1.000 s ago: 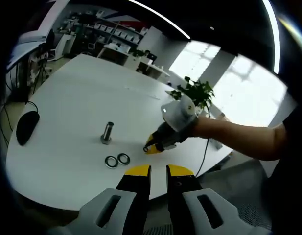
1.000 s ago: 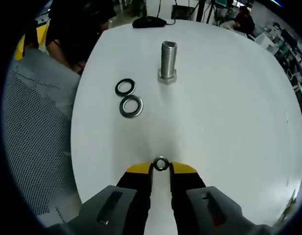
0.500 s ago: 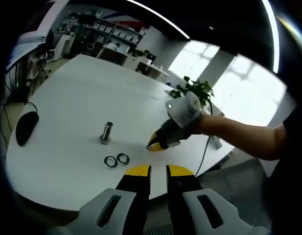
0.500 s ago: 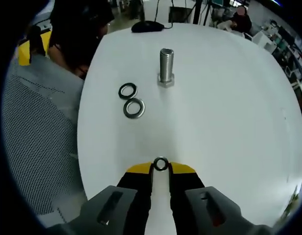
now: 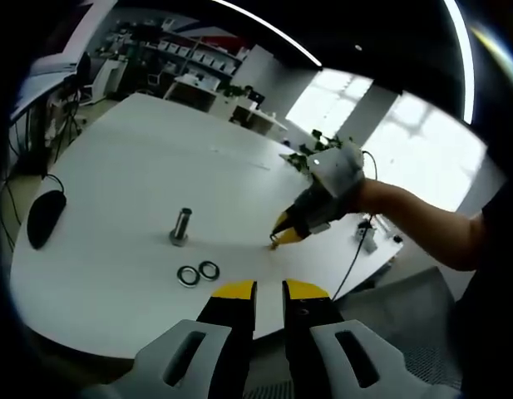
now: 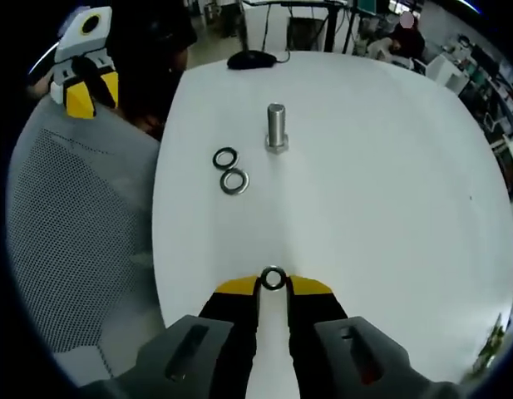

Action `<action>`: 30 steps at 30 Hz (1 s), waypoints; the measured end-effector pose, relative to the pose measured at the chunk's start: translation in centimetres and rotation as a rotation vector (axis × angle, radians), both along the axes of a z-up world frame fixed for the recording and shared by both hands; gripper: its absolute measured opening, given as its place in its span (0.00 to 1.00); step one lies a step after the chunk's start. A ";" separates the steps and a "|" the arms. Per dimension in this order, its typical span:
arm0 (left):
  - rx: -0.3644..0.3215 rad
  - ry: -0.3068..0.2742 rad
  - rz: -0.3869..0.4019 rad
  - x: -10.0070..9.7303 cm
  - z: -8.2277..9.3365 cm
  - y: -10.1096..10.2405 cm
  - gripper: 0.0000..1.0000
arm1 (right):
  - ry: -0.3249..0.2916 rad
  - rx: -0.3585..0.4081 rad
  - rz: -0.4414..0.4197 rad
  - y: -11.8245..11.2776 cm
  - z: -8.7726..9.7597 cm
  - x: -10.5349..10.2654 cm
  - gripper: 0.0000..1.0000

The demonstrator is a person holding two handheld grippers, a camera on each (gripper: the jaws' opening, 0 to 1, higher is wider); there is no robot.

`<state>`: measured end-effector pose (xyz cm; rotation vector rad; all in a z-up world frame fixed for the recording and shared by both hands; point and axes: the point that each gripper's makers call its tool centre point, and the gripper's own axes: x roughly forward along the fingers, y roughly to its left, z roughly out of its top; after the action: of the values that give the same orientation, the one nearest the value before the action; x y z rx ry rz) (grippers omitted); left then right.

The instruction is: Place the washer onto the threaded stud by aligning its center hole with the stud, sliding it down to the base, and recovering from edge contact or off-axis alignment until the washer reaches the visible bottom stop.

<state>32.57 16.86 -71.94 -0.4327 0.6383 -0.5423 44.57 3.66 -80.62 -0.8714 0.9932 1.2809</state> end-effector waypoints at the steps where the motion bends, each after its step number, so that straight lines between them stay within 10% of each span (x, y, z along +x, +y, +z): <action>1: 0.000 0.000 0.001 0.0 0.0 0.0 0.10 | -0.003 -0.002 0.004 -0.2 0.2 0.0 0.13; 18: 0.000 -0.002 0.004 0.0 0.0 0.1 0.10 | -0.040 -0.073 0.038 -3.7 2.4 1.1 0.13; 30: 0.001 0.002 0.003 0.0 0.0 0.1 0.10 | -0.061 -0.103 0.027 -4.4 0.5 2.1 0.13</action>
<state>32.58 16.92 -71.97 -0.4333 0.6395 -0.5385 46.66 -0.71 -80.12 -1.0009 1.0087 1.2271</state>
